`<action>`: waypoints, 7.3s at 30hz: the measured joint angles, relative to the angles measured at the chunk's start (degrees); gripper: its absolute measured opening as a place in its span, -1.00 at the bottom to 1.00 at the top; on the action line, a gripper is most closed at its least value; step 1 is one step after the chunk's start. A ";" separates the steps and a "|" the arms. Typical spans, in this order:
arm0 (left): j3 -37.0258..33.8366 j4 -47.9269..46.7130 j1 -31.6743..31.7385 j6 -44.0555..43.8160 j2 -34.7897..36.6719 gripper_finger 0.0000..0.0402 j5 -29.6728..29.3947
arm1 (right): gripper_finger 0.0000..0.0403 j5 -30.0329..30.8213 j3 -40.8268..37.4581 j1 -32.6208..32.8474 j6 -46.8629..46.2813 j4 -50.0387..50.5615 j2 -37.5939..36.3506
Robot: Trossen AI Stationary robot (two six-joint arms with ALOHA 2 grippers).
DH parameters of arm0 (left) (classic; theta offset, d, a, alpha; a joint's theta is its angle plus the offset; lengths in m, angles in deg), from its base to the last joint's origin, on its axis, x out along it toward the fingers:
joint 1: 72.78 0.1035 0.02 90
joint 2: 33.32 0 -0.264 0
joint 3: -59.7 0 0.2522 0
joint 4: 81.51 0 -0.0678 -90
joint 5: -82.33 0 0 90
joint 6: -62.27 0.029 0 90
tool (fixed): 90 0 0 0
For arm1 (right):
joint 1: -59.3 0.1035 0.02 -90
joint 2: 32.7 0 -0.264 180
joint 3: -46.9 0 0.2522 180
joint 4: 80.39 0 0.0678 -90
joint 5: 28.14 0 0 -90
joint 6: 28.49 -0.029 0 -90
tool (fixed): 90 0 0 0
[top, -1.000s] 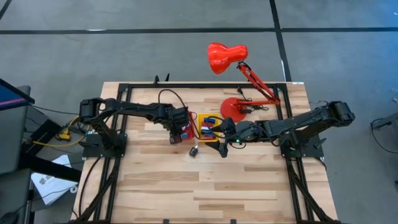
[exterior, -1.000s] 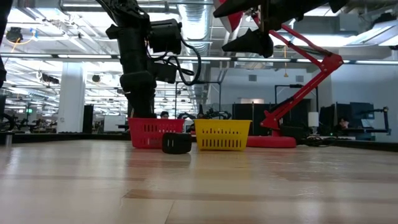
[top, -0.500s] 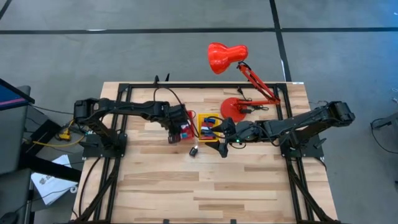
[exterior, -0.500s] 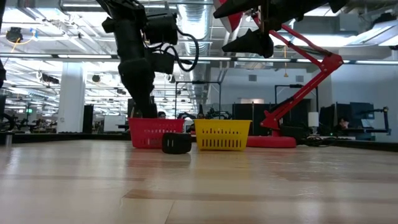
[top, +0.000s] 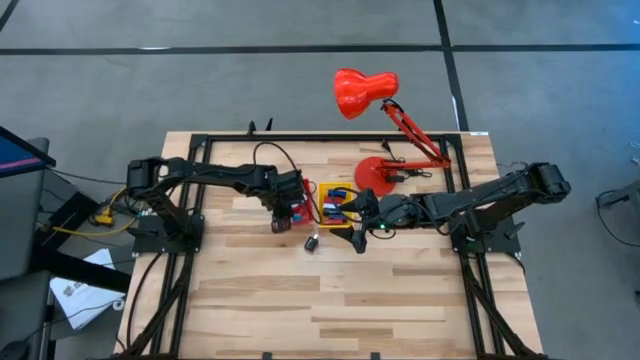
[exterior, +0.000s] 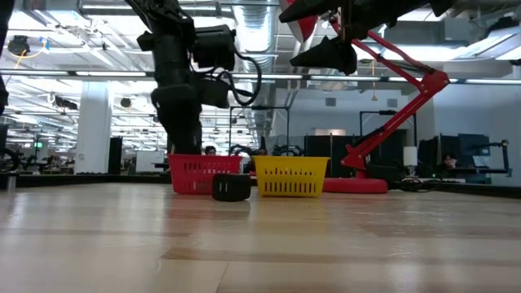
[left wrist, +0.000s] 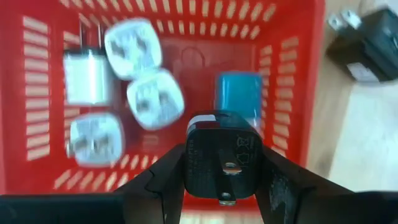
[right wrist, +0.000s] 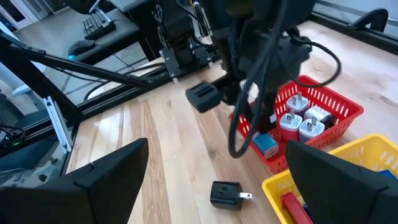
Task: Pick & Place Office items
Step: Put the bottom black charger adapter into the red basket, then put the black charger adapter into the red basket
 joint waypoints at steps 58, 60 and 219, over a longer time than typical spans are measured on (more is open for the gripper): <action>0.07 2.96 -0.47 0.19 -4.82 0.31 -4.50 | 0.83 -0.04 0.00 0.11 -0.39 0.50 0.00; 0.08 2.85 -0.96 0.11 -4.82 0.38 -4.57 | 0.83 -0.04 0.00 0.11 -0.39 0.52 0.00; -21.59 27.98 -18.67 -19.31 38.60 0.46 -7.99 | 0.34 12.11 40.53 10.42 -47.09 29.89 49.07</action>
